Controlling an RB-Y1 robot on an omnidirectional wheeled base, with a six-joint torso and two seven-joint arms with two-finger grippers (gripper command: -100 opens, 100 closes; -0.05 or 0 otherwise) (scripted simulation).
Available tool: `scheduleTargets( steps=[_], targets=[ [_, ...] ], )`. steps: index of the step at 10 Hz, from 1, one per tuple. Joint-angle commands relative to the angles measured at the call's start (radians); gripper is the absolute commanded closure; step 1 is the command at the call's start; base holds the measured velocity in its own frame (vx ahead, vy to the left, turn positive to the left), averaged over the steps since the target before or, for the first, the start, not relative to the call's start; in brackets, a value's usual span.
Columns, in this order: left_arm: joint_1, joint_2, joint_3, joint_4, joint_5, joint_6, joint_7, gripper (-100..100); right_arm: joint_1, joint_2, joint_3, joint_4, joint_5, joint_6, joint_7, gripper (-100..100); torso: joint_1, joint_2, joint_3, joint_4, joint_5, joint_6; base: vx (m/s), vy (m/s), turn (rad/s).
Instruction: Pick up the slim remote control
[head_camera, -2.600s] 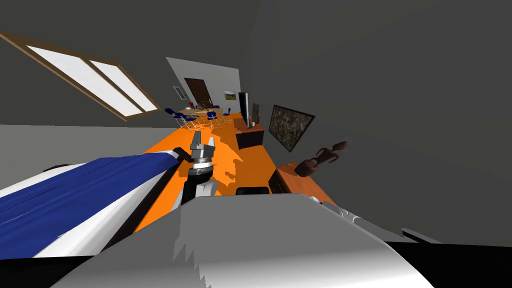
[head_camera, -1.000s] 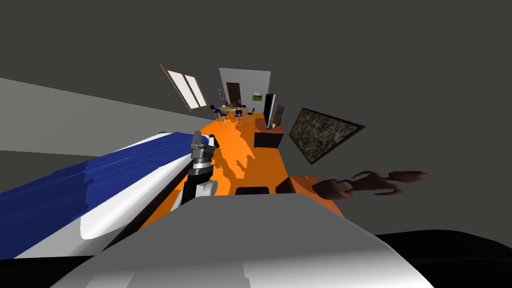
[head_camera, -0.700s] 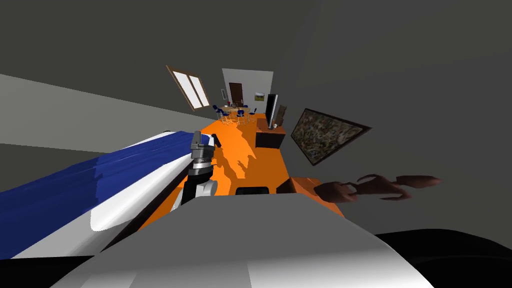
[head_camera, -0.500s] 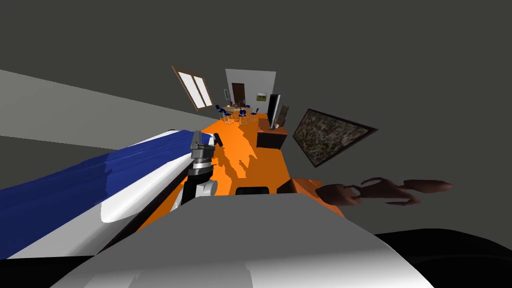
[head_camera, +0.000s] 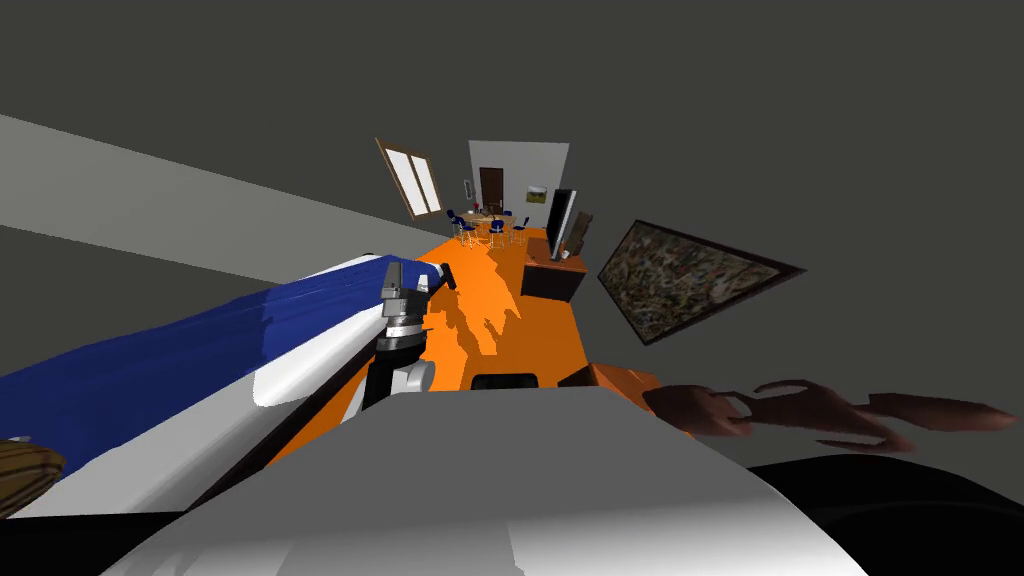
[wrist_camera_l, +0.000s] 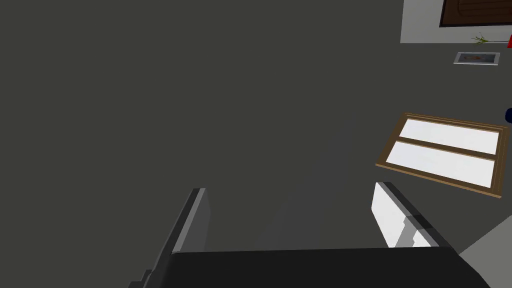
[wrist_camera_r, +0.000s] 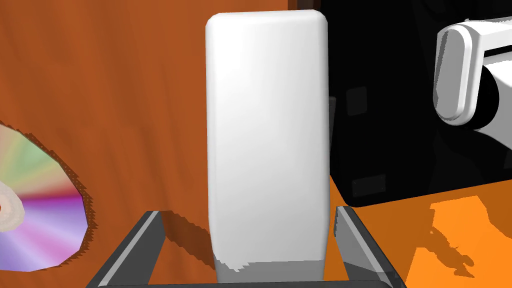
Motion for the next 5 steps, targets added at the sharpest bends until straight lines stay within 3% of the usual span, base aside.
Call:
scheduleTargets(
  steps=[1, 2, 3, 5],
  targets=[
    [0.0, 0.0, 0.0, 0.0, 0.0, 0.0, 0.0, 0, 0.024, 0.018, -0.05, 0.011, -0.014, -0.002, 0.05, -100, 0.0, 0.0, 0.0, 0.0, 0.0, 0.0, -0.022, 0.004, 0.233],
    [0.0, 0.0, 0.0, 0.0, 0.0, 0.0, 0.0, 0, 0.055, 0.061, -0.09, 0.053, -0.047, -0.01, 0.099, -100, -0.001, 0.0, 0.0, 0.0, 0.0, 0.001, -0.03, 0.012, 0.336],
    [0.0, 0.0, 0.0, 0.0, 0.0, 0.0, 0.0, 0, 0.065, 0.061, -0.122, 0.053, -0.047, -0.01, 0.126, -100, 0.0, 0.001, 0.001, 0.0, 0.0, 0.0, -0.026, 0.01, 0.225],
    [0.0, 0.0, 0.0, 0.0, 0.0, 0.0, 0.0, 0, 0.065, 0.057, -0.111, 0.039, -0.04, -0.005, 0.103, -100, -0.001, 0.0, 0.0, 0.0, 0.0, 0.002, -0.005, 0.002, 0.006]
  ],
)
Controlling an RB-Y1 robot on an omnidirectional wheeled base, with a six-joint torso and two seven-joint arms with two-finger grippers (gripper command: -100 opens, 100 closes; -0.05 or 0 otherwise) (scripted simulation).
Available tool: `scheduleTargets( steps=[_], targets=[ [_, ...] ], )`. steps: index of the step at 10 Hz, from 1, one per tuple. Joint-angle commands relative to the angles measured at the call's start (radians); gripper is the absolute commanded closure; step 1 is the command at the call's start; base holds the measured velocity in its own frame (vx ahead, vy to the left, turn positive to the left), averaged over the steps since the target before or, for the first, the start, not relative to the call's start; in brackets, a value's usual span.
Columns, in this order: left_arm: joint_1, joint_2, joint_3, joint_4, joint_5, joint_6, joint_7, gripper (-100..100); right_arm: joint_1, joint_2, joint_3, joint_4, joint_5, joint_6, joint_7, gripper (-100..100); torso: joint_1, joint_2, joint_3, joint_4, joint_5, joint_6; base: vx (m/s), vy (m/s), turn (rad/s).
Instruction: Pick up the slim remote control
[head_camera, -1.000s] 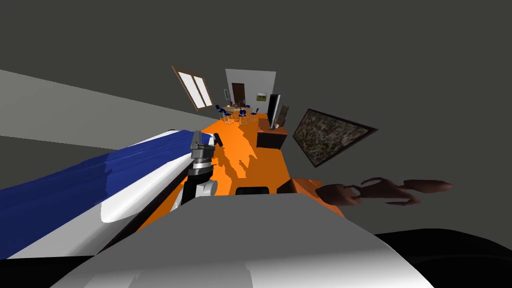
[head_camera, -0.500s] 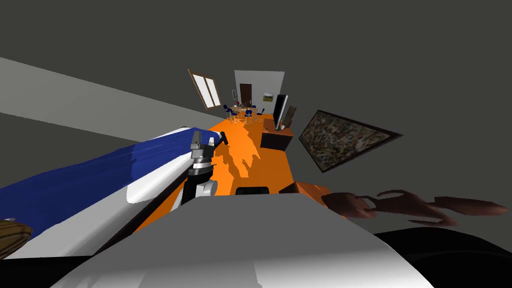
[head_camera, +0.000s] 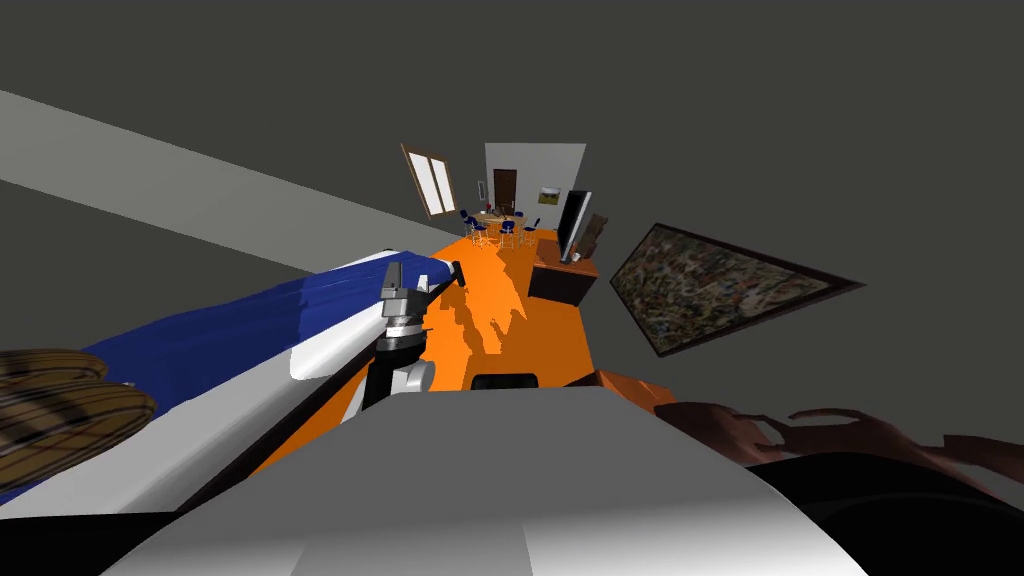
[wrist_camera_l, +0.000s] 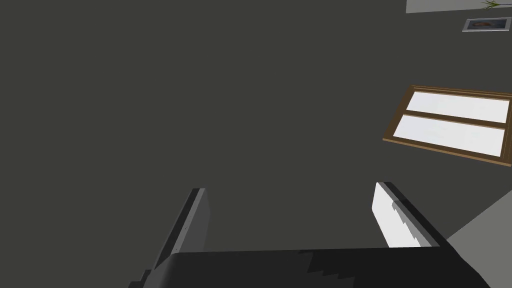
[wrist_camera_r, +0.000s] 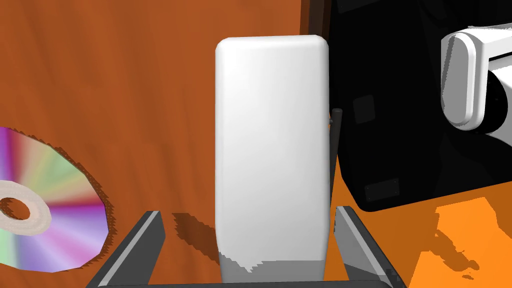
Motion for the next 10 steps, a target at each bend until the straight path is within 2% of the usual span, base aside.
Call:
scheduleTargets(
  steps=[1, 5, 6, 7, 9, 10],
  targets=[
    [0.0, 0.0, 0.0, 0.0, 0.0, 0.0, 0.0, 0, 0.0, 0.0, 0.0, 0.0, 0.0, 0.0, 0.0, 100, 0.0, 0.0, 0.0, 0.0, 0.0, 0.0, 0.0, 0.0, 0.0],
    [0.0, 0.0, 0.0, 0.0, 0.0, 0.0, 0.0, 0, 0.0, 0.001, 0.001, -0.001, 0.0, -0.002, 0.0, 100, -0.002, 0.0, 0.0, 0.0, 0.0, 0.0, 0.0, 0.0, 0.0],
    [0.0, 0.0, 0.0, 0.0, 0.0, 0.0, 0.0, 0, 0.0, 0.001, 0.001, -0.001, 0.0, -0.002, 0.0, 0, -0.002, 0.0, 0.0, 0.0, 0.0, 0.0, 0.0, 0.0, 0.0],
    [0.0, 0.0, 0.0, 0.0, 0.0, 0.0, 0.0, 0, -0.042, -0.04, 0.051, -0.029, 0.027, 0.002, -0.05, 100, -0.002, 0.0, 0.0, 0.0, 0.0, 0.0, 0.023, -0.019, -0.36],
    [0.0, 0.0, 0.0, 0.0, 0.0, 0.0, 0.0, 0, -0.042, -0.04, 0.062, -0.029, 0.027, 0.002, -0.05, 100, -0.003, -0.002, -0.001, -0.001, 0.0, 0.001, 0.02, -0.007, -0.142],
    [0.0, 0.0, 0.0, 0.0, 0.0, 0.0, 0.0, 0, -0.073, -0.083, 0.117, -0.071, 0.06, 0.01, -0.118, 100, -0.003, -0.001, -0.001, 0.0, 0.0, 0.0, 0.022, -0.013, -0.287]
  ],
)
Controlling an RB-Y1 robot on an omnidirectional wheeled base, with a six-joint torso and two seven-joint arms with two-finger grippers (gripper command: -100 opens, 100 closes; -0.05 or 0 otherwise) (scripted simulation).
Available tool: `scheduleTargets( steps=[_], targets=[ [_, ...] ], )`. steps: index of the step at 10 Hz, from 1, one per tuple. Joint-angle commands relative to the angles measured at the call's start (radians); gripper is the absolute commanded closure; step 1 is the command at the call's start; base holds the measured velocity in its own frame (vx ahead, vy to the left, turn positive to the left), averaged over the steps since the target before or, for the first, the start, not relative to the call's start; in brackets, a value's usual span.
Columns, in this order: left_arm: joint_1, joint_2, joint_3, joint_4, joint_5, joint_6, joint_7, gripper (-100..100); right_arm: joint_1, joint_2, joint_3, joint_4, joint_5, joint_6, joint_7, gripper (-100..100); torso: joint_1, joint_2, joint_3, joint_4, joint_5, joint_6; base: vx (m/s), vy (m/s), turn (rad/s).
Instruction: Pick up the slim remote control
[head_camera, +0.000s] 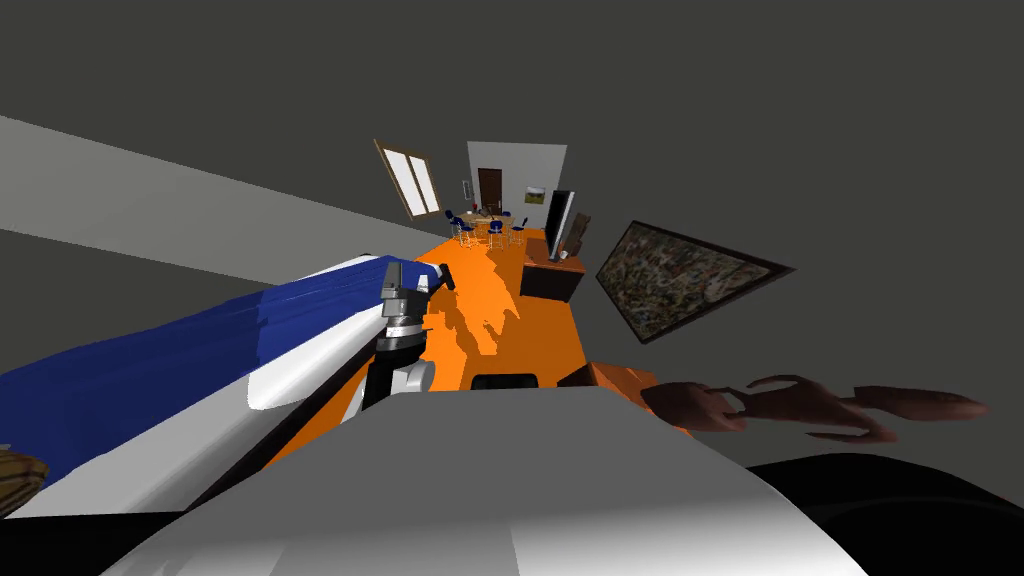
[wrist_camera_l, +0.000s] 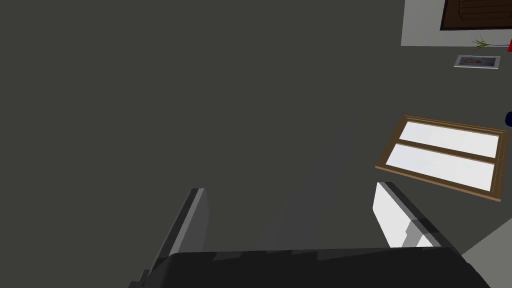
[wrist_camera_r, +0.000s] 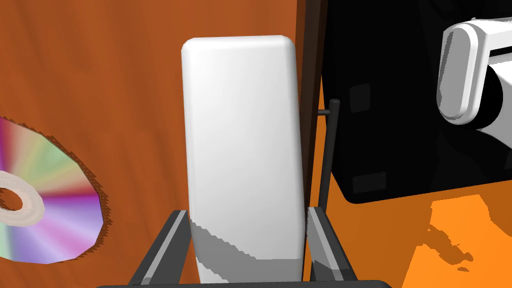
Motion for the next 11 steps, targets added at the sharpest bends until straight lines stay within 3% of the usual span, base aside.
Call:
scheduleTargets(
  steps=[1, 2, 4, 5, 6, 7, 9, 10, 11],
  targets=[
    [0.0, 0.0, 0.0, 0.0, 0.0, 0.0, 0.0, 0, -0.048, -0.016, 0.038, 0.018, 0.008, -0.007, -0.013, 100, 0.0, 0.0, 0.0, 0.0, 0.0, 0.0, 0.022, -0.006, -0.244],
    [0.0, 0.0, 0.0, 0.0, 0.0, 0.0, 0.0, 0, -0.08, -0.057, 0.067, -0.024, 0.041, 0.001, -0.051, 100, 0.0, 0.0, 0.0, 0.0, -0.001, 0.0, 0.032, -0.004, -0.347],
    [0.0, 0.0, 0.0, 0.0, 0.0, 0.0, 0.0, 0, -0.09, -0.059, 0.113, -0.024, 0.041, 0.001, -0.082, 100, -0.002, -0.001, 0.0, 0.001, -0.002, -0.002, 0.021, -0.007, -0.123],
    [0.0, 0.0, 0.0, 0.0, 0.0, 0.0, 0.0, 0, -0.132, -0.102, 0.146, -0.066, 0.074, 0.008, -0.119, 100, -0.003, 0.0, 0.001, 0.001, -0.003, -0.002, 0.02, -0.015, -0.388],
    [0.0, 0.0, 0.0, 0.0, 0.0, 0.0, 0.0, 0, -0.132, -0.102, 0.186, -0.066, 0.074, 0.008, -0.151, 100, -0.003, 0.0, 0.0, 0.001, -0.002, -0.001, 0.023, -0.006, -0.215],
    [0.0, 0.0, 0.0, 0.0, 0.0, 0.0, 0.0, 0, -0.17, -0.146, 0.217, -0.107, 0.108, 0.016, -0.196, 100, -0.003, 0.0, 0.0, 0.001, -0.002, -0.001, 0.025, -0.006, -0.425],
    [0.0, 0.0, 0.0, 0.0, 0.0, 0.0, 0.0, 0, -0.173, -0.146, 0.263, -0.107, 0.108, 0.016, -0.214, 100, -0.002, 0.0, 0.0, 0.001, -0.002, -0.002, 0.02, -0.003, -0.056],
    [0.0, 0.0, 0.0, 0.0, 0.0, 0.0, 0.0, 0, -0.215, -0.189, 0.293, -0.148, 0.141, 0.023, -0.244, 100, -0.002, 0.001, 0.001, 0.001, -0.002, -0.003, 0.025, -0.01, -0.372],
    [0.0, 0.0, 0.0, 0.0, 0.0, 0.0, 0.0, 0, -0.215, -0.189, 0.34, -0.149, 0.141, 0.023, -0.288, 100, -0.002, 0.0, 0.0, 0.0, -0.001, -0.001, 0.023, 0.0, -0.221]
  ],
)
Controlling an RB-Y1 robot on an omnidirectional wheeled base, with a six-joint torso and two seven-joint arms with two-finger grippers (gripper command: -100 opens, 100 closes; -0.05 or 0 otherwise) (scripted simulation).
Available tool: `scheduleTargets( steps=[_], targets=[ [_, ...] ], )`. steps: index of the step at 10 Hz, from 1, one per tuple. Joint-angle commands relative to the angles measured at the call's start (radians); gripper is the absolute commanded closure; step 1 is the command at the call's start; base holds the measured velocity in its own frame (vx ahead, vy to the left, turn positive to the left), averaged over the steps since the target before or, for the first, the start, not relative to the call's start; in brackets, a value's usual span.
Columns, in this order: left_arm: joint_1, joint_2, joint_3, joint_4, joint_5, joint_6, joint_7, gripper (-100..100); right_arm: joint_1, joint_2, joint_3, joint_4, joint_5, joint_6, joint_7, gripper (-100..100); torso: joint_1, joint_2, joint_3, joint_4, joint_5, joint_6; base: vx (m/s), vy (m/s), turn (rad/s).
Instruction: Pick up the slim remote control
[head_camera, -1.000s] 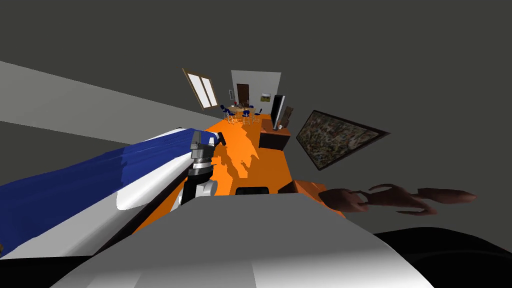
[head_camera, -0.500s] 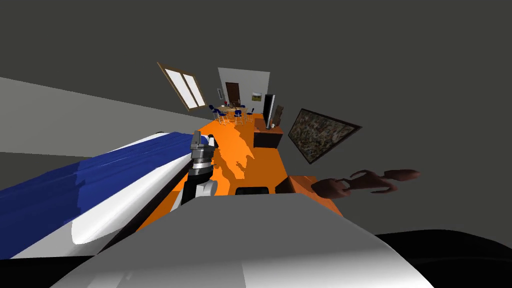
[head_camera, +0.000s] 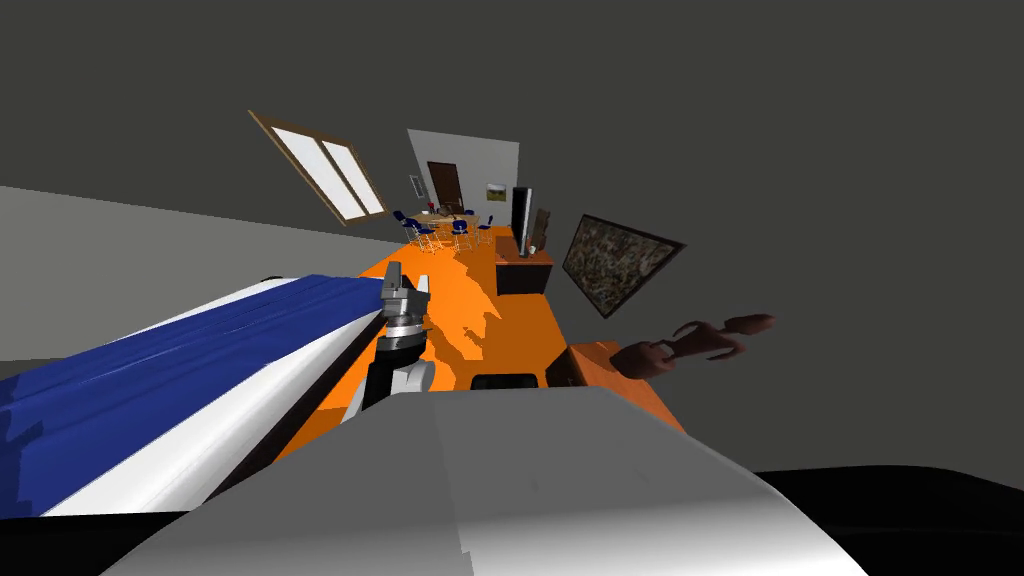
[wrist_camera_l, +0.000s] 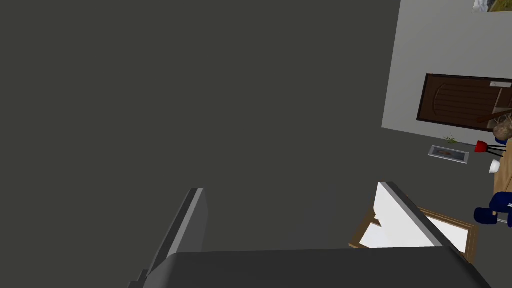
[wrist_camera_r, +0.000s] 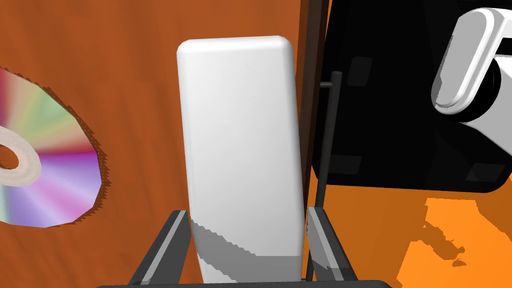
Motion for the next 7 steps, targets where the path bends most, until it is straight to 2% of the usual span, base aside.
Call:
scheduleTargets(
  steps=[1, 2, 3, 4, 5, 6, 7],
  targets=[
    [0.0, 0.0, 0.0, 0.0, 0.0, 0.0, 0.0, 0, -0.05, -0.038, 0.05, -0.021, 0.028, 0.0, -0.05, 100, 0.0, 0.0, 0.0, 0.0, 0.0, 0.0, 0.028, -0.002, -0.367],
    [0.0, 0.0, 0.0, 0.0, 0.0, 0.0, 0.0, 0, -0.057, -0.038, 0.095, -0.021, 0.028, 0.0, -0.065, 100, 0.0, 0.0, 0.0, 0.0, 0.001, 0.001, 0.027, 0.001, -0.176],
    [0.0, 0.0, 0.0, 0.0, 0.0, 0.0, 0.0, 0, -0.086, -0.081, 0.131, -0.063, 0.061, 0.008, -0.134, 100, 0.0, 0.0, 0.0, 0.0, 0.001, 0.0, 0.034, -0.006, -0.386],
    [0.0, 0.0, 0.0, 0.0, 0.0, 0.0, 0.0, 0, -0.098, -0.081, 0.156, -0.063, 0.061, 0.008, -0.134, 100, 0.0, -0.001, 0.0, 0.0, 0.002, 0.002, 0.028, -0.001, -0.199],
    [0.0, 0.0, 0.0, 0.0, 0.0, 0.0, 0.0, 0, -0.098, -0.081, 0.17, -0.063, 0.061, 0.008, -0.134, 100, 0.0, 0.0, 0.0, 0.0, 0.001, 0.001, 0.01, 0.0, 0.017],
    [0.0, 0.0, 0.0, 0.0, 0.0, 0.0, 0.0, 0, -0.14, -0.125, 0.205, -0.102, 0.094, 0.016, -0.172, 100, 0.001, 0.001, 0.0, 0.0, 0.001, 0.0, 0.021, -0.007, -0.396],
    [0.0, 0.0, 0.0, 0.0, 0.0, 0.0, 0.0, 0, -0.14, -0.125, 0.234, -0.104, 0.094, 0.016, -0.194, 100, 0.0, 0.0, 0.0, 0.0, 0.002, 0.002, 0.022, 0.005, -0.228]
  ],
)
